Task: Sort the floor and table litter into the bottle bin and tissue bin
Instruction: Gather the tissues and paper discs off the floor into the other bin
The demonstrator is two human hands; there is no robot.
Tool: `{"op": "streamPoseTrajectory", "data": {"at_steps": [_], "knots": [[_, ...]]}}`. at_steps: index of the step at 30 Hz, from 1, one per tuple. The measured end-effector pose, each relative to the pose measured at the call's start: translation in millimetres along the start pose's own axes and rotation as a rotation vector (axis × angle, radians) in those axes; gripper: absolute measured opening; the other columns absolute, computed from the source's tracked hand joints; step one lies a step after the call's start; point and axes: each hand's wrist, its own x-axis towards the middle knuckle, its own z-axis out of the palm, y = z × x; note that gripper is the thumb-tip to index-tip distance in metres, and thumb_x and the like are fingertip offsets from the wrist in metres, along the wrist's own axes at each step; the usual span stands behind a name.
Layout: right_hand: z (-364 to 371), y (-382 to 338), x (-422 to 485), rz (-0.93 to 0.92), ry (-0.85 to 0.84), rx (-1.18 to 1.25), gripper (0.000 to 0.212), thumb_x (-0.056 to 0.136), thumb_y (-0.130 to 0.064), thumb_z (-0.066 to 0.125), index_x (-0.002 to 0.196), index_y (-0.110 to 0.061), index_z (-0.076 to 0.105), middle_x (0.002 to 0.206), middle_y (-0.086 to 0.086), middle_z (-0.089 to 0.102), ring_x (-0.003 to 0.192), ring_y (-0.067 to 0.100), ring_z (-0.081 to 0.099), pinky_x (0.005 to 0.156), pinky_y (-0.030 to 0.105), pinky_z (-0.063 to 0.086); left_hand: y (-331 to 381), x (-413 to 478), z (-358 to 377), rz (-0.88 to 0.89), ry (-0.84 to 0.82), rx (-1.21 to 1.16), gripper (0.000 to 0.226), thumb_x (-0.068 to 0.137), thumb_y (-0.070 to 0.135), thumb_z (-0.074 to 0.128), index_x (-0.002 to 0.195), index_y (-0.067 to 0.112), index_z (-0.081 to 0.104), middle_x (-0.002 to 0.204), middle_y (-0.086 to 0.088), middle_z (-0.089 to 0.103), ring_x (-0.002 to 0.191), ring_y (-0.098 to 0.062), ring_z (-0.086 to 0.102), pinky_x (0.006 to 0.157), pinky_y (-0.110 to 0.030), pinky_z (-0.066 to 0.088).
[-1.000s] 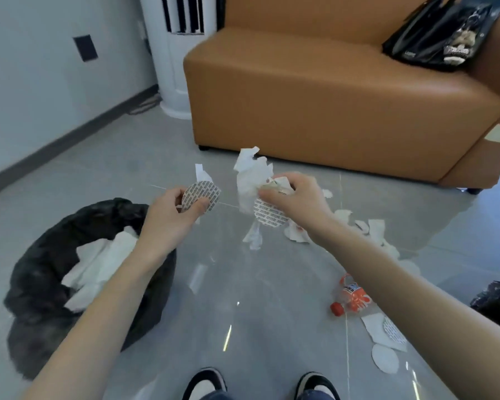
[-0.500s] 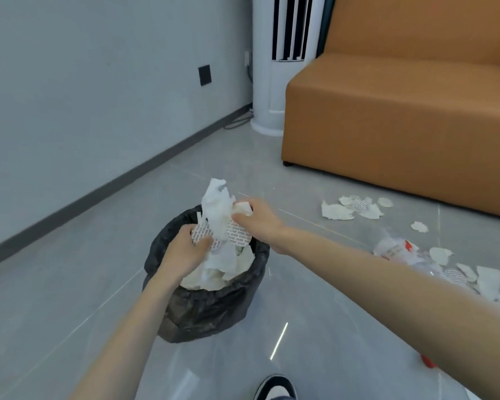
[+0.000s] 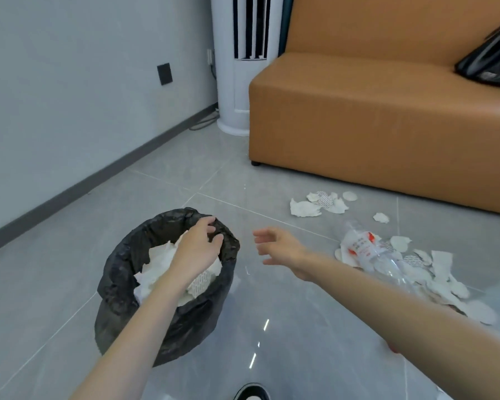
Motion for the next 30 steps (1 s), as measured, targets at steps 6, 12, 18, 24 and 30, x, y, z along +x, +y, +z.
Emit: {"op": "streamPoseTrajectory", "data": {"at_steps": [6, 12, 18, 24, 30], "knots": [[-86, 65, -21, 0.209, 0.256, 0.169, 0.029, 0.094, -0.009, 0.05, 0.122, -0.012, 0.054, 0.096, 0.001, 0.052, 0.089, 0.016, 0.051, 0.084, 0.033, 0.05, 60, 25, 62, 0.13, -0.149, 0.034, 0.038, 0.093, 0.015, 0.051, 0.131, 0.013, 0.05, 0.121, -0.006, 0.059, 0.107, -0.019, 0.056, 0.081, -0.022, 0.037], [-170, 174, -65, 0.392, 0.584, -0.09, 0.033, 0.091, -0.011, 0.049, 0.124, -0.014, 0.051, 0.107, 0.001, 0.051, 0.089, 0.016, 0.052, 0.07, 0.025, 0.044, 111, 32, 156, 0.228, -0.36, 0.044, 0.032, 0.092, 0.012, 0.05, 0.124, 0.013, 0.056, 0.111, -0.003, 0.059, 0.094, -0.014, 0.053, 0.077, -0.021, 0.038], [-200, 277, -113, 0.7, 0.639, -0.227, 0.044, 0.086, -0.029, 0.053, 0.128, -0.019, 0.045, 0.129, 0.011, 0.05, 0.122, 0.031, 0.046, 0.103, 0.041, 0.038, 127, 21, 243, 0.349, -0.601, 0.214, 0.031, 0.092, 0.017, 0.05, 0.123, 0.016, 0.056, 0.107, 0.004, 0.058, 0.098, -0.016, 0.055, 0.08, -0.022, 0.041], [-195, 341, -124, 0.883, 0.484, -0.263, 0.073, 0.083, -0.02, 0.059, 0.145, -0.029, 0.022, 0.153, 0.01, 0.018, 0.138, 0.038, 0.022, 0.111, 0.041, 0.025, 121, 12, 313, 0.329, -0.772, 0.269, 0.04, 0.091, 0.021, 0.051, 0.13, 0.019, 0.051, 0.114, 0.003, 0.058, 0.104, -0.015, 0.056, 0.086, -0.022, 0.041], [-183, 372, -133, 0.676, 0.595, -0.355, 0.068, 0.077, -0.009, 0.06, 0.14, -0.024, 0.038, 0.136, 0.009, 0.029, 0.128, 0.03, 0.033, 0.096, 0.027, 0.034, 91, -13, 378, 0.279, -0.906, 0.301, 0.07, 0.085, 0.036, 0.063, 0.145, 0.017, 0.033, 0.141, -0.008, 0.043, 0.126, -0.021, 0.048, 0.098, -0.027, 0.04]]}}
